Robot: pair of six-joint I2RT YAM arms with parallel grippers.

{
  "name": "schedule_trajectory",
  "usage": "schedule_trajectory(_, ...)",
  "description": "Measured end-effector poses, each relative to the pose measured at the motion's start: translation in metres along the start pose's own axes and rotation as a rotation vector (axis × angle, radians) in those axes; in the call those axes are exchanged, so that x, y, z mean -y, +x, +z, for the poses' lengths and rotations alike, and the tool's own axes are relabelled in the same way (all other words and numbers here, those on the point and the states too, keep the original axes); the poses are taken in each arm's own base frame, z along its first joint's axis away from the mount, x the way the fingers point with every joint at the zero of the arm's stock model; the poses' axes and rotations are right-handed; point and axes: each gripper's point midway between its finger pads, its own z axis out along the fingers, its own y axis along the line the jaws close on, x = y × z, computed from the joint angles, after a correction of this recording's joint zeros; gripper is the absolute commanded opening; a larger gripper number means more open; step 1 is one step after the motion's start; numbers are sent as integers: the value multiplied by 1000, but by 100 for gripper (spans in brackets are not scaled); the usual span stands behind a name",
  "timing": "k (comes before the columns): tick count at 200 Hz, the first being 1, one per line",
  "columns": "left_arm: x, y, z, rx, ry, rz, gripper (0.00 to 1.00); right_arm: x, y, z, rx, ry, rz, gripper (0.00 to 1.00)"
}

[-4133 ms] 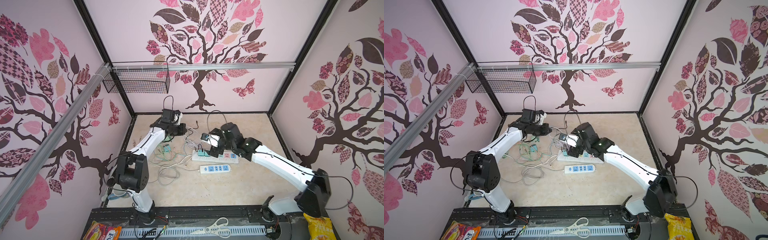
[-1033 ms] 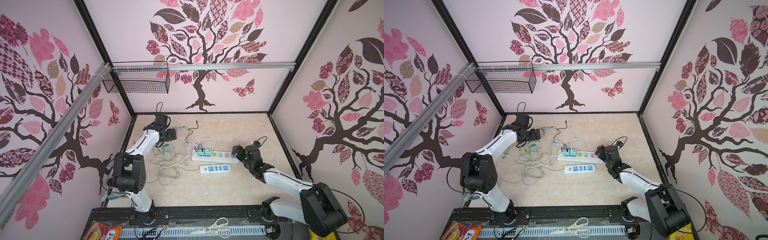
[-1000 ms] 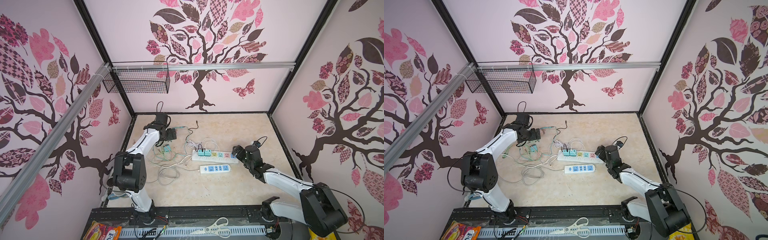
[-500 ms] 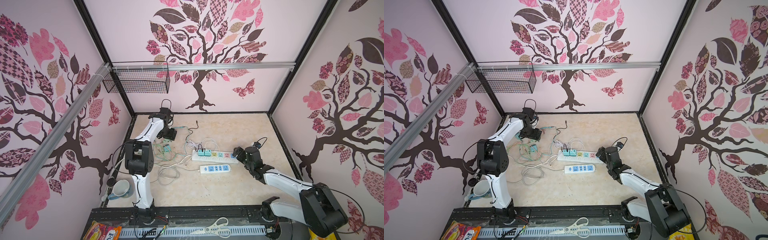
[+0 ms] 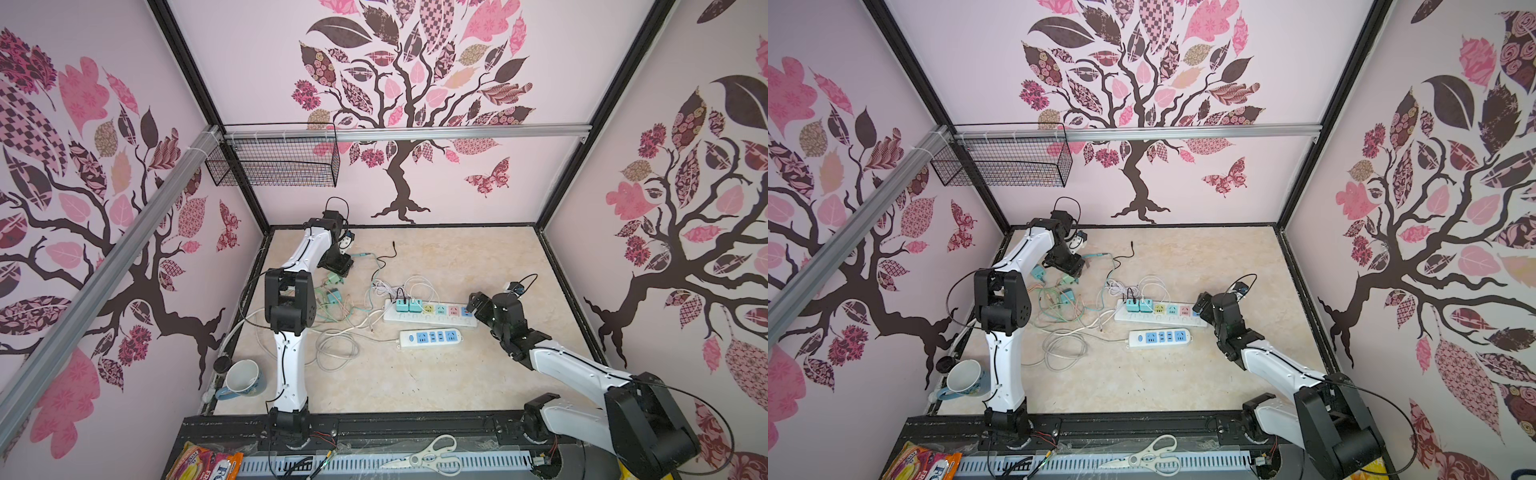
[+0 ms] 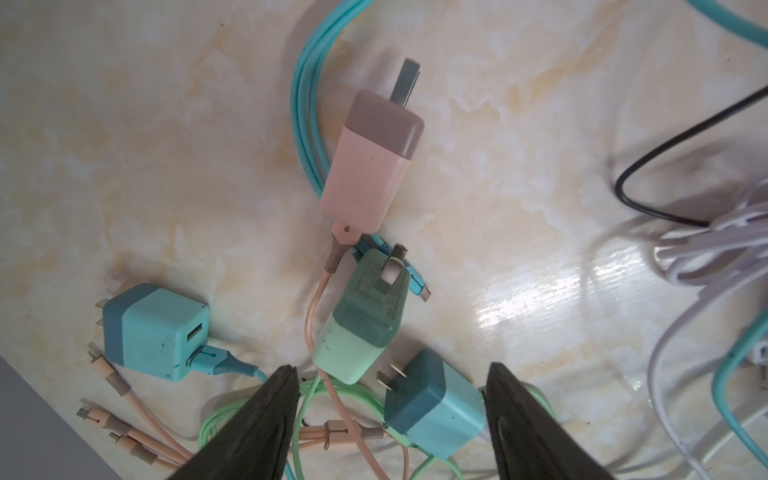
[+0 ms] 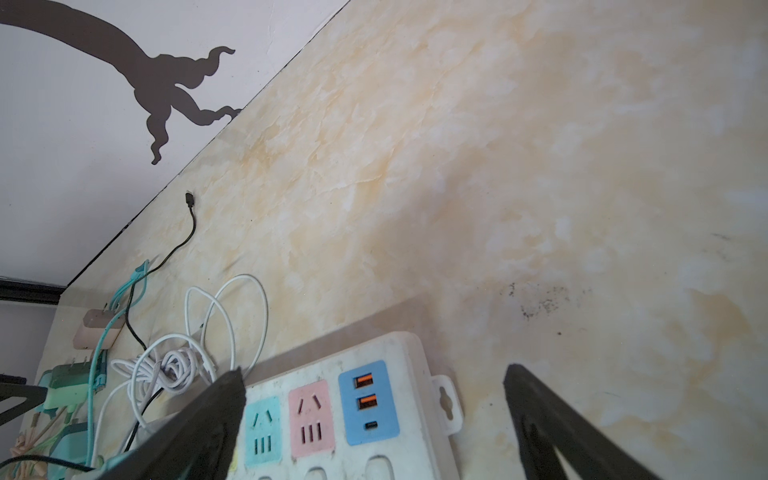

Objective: Insert the plug
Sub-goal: 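Lower the left gripper onto the pale green charger and close, then lift the green charger high with the left gripper while right gripper moves toward the cables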

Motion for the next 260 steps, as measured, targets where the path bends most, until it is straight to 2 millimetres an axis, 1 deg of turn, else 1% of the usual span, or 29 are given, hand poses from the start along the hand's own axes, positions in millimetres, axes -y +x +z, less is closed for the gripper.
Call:
schedule_trajectory(27,3,3,16,-29,16,16,70,0,0,0,1,1,-1,100)
schedule_trajectory(35,1,3,19,-36,7,20,68,0,0,0,1,1,-2,100)
schedule_trajectory(53,-2,2,21,-35,-5,17,60,0,0,0,1,1,-6,100)
schedule_trajectory(69,-6,0,22,-31,-20,22,50,0,0,0,1,1,-10,100)
schedule_trajectory(76,-8,-1,23,-27,-25,21,47,0,0,0,1,1,-11,100)
schedule_trajectory(100,-7,-4,23,-17,-17,15,47,0,0,0,1,1,-15,100)
schedule_trajectory(139,-4,-5,23,-10,-4,20,53,0,0,0,2,-1,-15,100)
schedule_trajectory(159,-3,-6,24,-7,0,22,55,-1,-1,-1,5,-4,-14,100)
schedule_trajectory(197,-1,-3,37,-30,16,32,54,-2,-2,-2,7,-7,-13,100)
schedule_trajectory(209,0,-2,41,-37,20,37,50,-2,-2,-2,7,-7,-13,100)
schedule_trajectory(233,2,-2,42,-36,29,35,38,-2,-2,-2,8,-7,-13,100)
schedule_trajectory(260,3,-6,42,-18,37,35,17,-2,-3,-2,10,-9,-12,100)
